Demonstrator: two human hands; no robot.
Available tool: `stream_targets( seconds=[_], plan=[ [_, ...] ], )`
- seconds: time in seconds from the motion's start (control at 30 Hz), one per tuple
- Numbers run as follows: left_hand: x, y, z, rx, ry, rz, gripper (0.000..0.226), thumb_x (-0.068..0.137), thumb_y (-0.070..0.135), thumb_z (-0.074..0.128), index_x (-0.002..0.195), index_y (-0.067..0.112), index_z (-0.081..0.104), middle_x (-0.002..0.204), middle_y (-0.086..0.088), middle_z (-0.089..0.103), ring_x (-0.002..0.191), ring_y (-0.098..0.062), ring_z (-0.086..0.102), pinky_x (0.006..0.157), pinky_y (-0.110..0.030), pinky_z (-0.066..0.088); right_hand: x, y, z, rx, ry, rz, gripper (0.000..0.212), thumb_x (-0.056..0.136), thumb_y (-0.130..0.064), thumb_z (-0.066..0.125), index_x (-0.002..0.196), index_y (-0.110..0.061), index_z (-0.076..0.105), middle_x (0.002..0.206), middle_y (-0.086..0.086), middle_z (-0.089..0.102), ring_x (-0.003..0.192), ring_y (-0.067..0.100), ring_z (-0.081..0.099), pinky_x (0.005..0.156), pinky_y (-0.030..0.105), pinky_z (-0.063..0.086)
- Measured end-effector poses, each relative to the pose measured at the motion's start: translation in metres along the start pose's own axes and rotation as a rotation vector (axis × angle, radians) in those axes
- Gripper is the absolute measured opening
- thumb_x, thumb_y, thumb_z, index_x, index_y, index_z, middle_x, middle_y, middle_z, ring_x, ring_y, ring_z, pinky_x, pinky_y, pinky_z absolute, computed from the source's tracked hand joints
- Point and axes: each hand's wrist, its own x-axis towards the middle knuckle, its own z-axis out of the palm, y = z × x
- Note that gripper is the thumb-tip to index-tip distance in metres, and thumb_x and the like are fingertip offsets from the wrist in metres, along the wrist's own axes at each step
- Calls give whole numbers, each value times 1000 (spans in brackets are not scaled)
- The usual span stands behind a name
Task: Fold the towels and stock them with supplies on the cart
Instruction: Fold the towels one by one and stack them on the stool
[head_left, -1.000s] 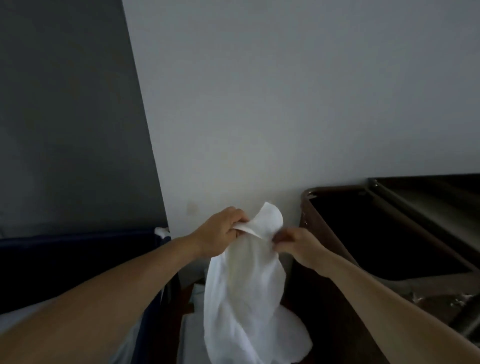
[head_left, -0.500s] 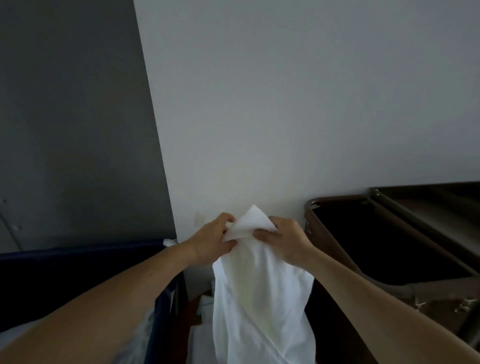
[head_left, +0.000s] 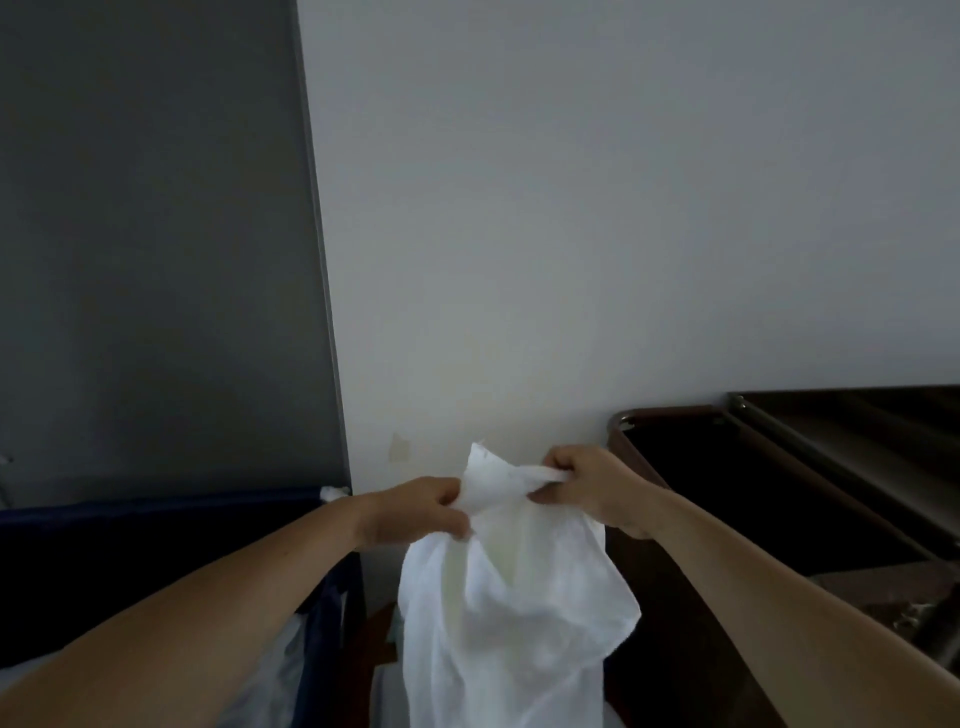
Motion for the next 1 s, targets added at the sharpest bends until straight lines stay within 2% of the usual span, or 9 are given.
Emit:
stream_targets(
  seconds=[0.07, 0.23, 0.33, 0.47, 0.53, 0.67, 0.77, 0.87, 1.0],
  plan=[
    [1, 8, 2, -139, -57, 40, 39, 99, 21, 55, 138, 17, 53, 133, 0, 63, 120, -15, 60, 105, -29, 46, 2, -13, 3, 31, 43, -69, 20, 76, -14, 85, 71, -23, 67, 66, -14, 64, 64, 1, 58, 60, 16, 46],
    [9, 18, 0, -120, 314, 130, 27, 102, 26, 54, 117, 9, 68, 115, -10, 70, 109, -26, 65, 101, -44, 50, 5, -25, -4, 21, 150, -132, 22, 73, -13, 87, 80, -23, 69, 69, -16, 66, 63, -6, 57, 61, 12, 46],
    [8, 28, -8, -118, 482, 213, 24, 102, 31, 54, 89, 14, 66, 87, -7, 69, 80, -25, 65, 77, -44, 52, 3, -16, -10, 109, 142, 2, 22, 78, -17, 84, 92, -13, 68, 84, -1, 69, 76, 13, 63, 64, 24, 50],
    [14, 52, -18, -124, 628, 299, 35, 100, 33, 56, 69, 20, 46, 56, 13, 45, 52, -8, 44, 49, -23, 37, -1, -15, -14, 254, -10, 59, 29, 92, -27, 71, 95, 2, 70, 83, 7, 69, 76, 25, 59, 68, 31, 47],
    [18, 66, -28, -120, 682, 345, 38, 99, 31, 57, 67, 19, 42, 54, 14, 40, 49, -6, 39, 46, -19, 33, -2, -24, -21, 387, -27, 31, 26, 96, -27, 64, 102, -4, 72, 95, 7, 76, 85, 25, 70, 75, 33, 57],
    [25, 78, -43, -105, 713, 370, 32, 99, 30, 57, 84, 2, 52, 69, -1, 51, 56, -9, 46, 49, -20, 38, 5, -49, -50, 733, 229, -32, 23, 99, -23, 59, 101, -3, 71, 93, 9, 75, 81, 23, 71, 73, 38, 60],
    [27, 72, -41, -22, 783, 346, 30, 99, 29, 58, 87, 1, 60, 71, -7, 56, 55, -9, 46, 51, -17, 36, 9, -54, -51, 545, 361, -39, 30, 94, -29, 69, 80, -3, 68, 75, 9, 66, 68, 24, 61, 63, 33, 51],
    [26, 59, -32, -151, 649, 271, 30, 95, 31, 64, 83, 4, 64, 70, -3, 58, 62, -13, 54, 58, -25, 43, 11, -44, -41, 262, 408, 73, 38, 86, -33, 78, 64, -11, 56, 66, 10, 46, 62, 22, 43, 58, 33, 40],
    [22, 58, -23, -261, 413, 263, 30, 93, 35, 68, 92, 5, 69, 82, -7, 68, 74, -17, 65, 67, -31, 53, 16, -34, -49, 294, 498, 159, 40, 84, -31, 80, 58, -5, 63, 62, 4, 51, 63, 20, 48, 61, 28, 42]
  ],
)
